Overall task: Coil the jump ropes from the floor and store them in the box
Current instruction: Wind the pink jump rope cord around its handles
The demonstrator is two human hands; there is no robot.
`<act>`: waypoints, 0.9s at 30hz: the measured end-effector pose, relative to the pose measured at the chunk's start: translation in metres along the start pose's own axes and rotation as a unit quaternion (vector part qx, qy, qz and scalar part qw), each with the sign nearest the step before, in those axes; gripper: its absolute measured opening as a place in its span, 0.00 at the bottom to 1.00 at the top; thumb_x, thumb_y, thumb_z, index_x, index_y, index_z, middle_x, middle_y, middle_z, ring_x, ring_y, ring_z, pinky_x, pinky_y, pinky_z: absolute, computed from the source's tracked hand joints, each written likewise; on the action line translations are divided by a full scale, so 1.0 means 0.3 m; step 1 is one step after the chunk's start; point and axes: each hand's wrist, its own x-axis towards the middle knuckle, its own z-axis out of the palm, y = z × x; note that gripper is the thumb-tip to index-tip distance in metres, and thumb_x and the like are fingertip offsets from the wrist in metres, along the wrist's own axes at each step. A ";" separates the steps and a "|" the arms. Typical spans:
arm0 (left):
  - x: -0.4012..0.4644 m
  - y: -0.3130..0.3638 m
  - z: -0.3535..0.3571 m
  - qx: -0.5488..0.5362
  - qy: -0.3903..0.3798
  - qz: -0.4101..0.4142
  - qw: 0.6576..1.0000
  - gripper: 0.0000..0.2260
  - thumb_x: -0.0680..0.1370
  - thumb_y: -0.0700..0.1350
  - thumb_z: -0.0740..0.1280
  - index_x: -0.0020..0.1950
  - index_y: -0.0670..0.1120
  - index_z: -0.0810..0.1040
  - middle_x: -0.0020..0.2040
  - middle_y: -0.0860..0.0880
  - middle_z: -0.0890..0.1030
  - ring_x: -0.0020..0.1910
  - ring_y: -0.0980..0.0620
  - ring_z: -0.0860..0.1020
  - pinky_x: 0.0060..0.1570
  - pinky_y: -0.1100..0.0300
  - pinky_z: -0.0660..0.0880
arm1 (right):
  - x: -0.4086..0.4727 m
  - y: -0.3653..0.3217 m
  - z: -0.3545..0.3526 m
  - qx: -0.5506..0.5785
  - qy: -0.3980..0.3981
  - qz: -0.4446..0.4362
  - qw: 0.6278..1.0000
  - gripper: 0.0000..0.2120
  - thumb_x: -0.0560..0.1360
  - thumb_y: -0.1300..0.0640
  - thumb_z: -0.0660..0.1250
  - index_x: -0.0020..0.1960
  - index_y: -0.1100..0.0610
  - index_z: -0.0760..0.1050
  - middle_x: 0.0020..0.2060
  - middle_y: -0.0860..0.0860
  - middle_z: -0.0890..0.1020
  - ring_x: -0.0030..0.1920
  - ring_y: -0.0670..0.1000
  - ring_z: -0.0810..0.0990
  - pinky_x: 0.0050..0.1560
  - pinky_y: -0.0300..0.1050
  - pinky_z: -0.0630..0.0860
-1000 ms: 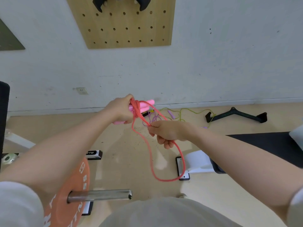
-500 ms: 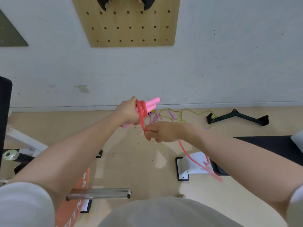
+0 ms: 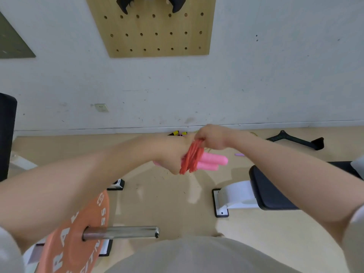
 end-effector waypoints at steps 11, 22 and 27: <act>0.055 -0.005 0.091 0.113 0.101 -0.165 0.975 0.08 0.73 0.38 0.63 0.44 0.46 0.63 0.34 0.52 0.64 0.29 0.56 0.64 0.36 0.60 0.68 | -0.038 -0.103 -0.137 -0.099 -0.048 -0.072 0.991 0.15 0.74 0.60 0.57 0.29 0.58 0.61 0.24 0.51 0.68 0.28 0.52 0.66 0.28 0.39 0.61; 0.050 -0.038 0.078 -0.008 0.141 -0.204 0.969 0.21 0.67 0.37 0.64 0.56 0.43 0.59 0.31 0.49 0.72 0.26 0.50 0.71 0.25 0.63 0.62 | -0.089 -0.111 -0.048 0.144 0.026 -0.027 0.989 0.12 0.76 0.57 0.58 0.38 0.63 0.70 0.36 0.58 0.75 0.36 0.56 0.72 0.32 0.45 0.65; 0.053 -0.054 0.057 -0.075 0.115 -0.126 0.982 0.11 0.70 0.40 0.65 0.41 0.44 0.62 0.35 0.49 0.67 0.35 0.49 0.72 0.27 0.63 0.66 | -0.158 -0.131 -0.034 -0.042 0.055 -0.093 0.993 0.16 0.75 0.53 0.62 0.58 0.60 0.67 0.49 0.55 0.79 0.49 0.58 0.79 0.38 0.46 0.69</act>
